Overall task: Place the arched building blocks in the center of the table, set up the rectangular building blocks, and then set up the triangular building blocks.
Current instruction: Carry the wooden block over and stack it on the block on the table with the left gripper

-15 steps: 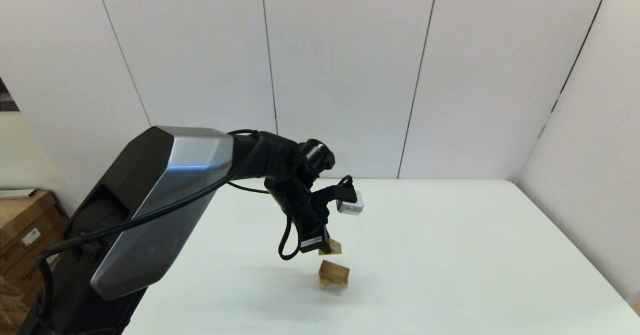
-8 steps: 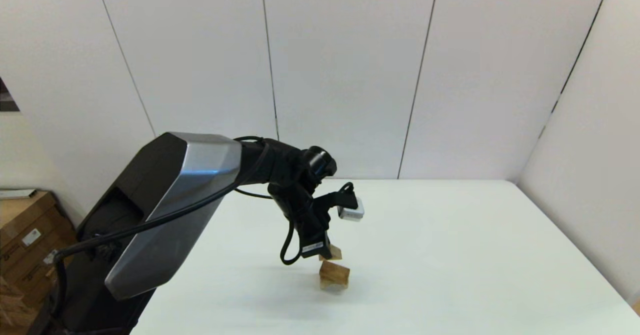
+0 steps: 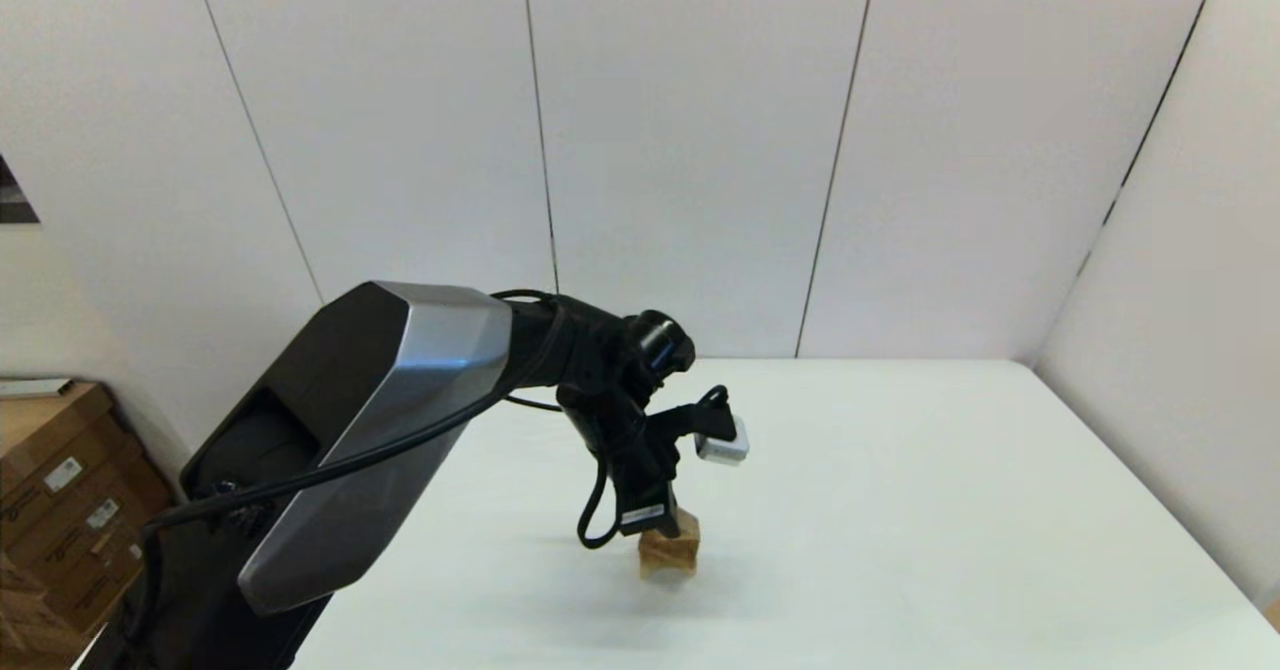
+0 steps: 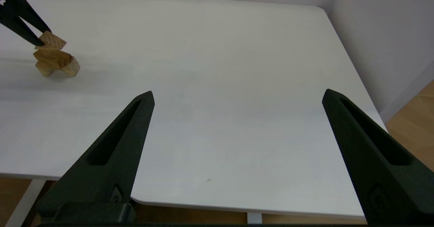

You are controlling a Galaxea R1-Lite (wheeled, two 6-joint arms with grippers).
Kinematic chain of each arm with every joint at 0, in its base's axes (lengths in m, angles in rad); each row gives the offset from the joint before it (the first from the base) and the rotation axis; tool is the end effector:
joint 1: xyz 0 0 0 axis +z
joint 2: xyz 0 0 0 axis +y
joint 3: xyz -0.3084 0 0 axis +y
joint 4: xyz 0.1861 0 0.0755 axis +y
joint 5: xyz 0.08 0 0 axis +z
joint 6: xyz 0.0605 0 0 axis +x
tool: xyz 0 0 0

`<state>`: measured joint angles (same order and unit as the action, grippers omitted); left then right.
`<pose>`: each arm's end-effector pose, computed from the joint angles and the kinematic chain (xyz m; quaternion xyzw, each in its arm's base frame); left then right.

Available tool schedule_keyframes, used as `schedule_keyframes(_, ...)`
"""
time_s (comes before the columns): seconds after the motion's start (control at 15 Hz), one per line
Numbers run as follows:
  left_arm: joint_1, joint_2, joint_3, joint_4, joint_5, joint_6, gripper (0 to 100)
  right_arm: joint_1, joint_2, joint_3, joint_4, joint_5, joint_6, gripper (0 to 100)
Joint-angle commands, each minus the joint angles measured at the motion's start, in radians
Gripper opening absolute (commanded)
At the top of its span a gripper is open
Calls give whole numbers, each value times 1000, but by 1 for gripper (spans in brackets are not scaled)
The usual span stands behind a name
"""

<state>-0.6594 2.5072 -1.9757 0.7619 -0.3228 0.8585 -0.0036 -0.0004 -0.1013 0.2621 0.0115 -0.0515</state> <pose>0.3713 -0.3121 0.0214 0.3847 0.3835 -0.5895 0.5979 0.0078 0.0007 0.0714 -0.0251 0.0800 0.0060 0.9965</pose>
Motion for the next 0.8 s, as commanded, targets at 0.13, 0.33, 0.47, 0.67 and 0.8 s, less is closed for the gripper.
schedule_keyframes(0.13,20,7,0,-3,-47,65,0,1,-1,0,2,1,-1,100)
schedule_keyframes(0.33,21,8,0,0,-50,79,0,1,-1,0,2,1,-1,100)
schedule_keyframes(0.47,29,18,0,8,-50,109,0,1,-1,0,0,1,-1,100)
schedule_keyframes(0.67,29,16,0,16,-50,117,0,1,-1,0,2,1,-1,100)
schedule_keyframes(0.8,29,16,0,13,-48,119,0,1,-1,0,2,1,-1,100)
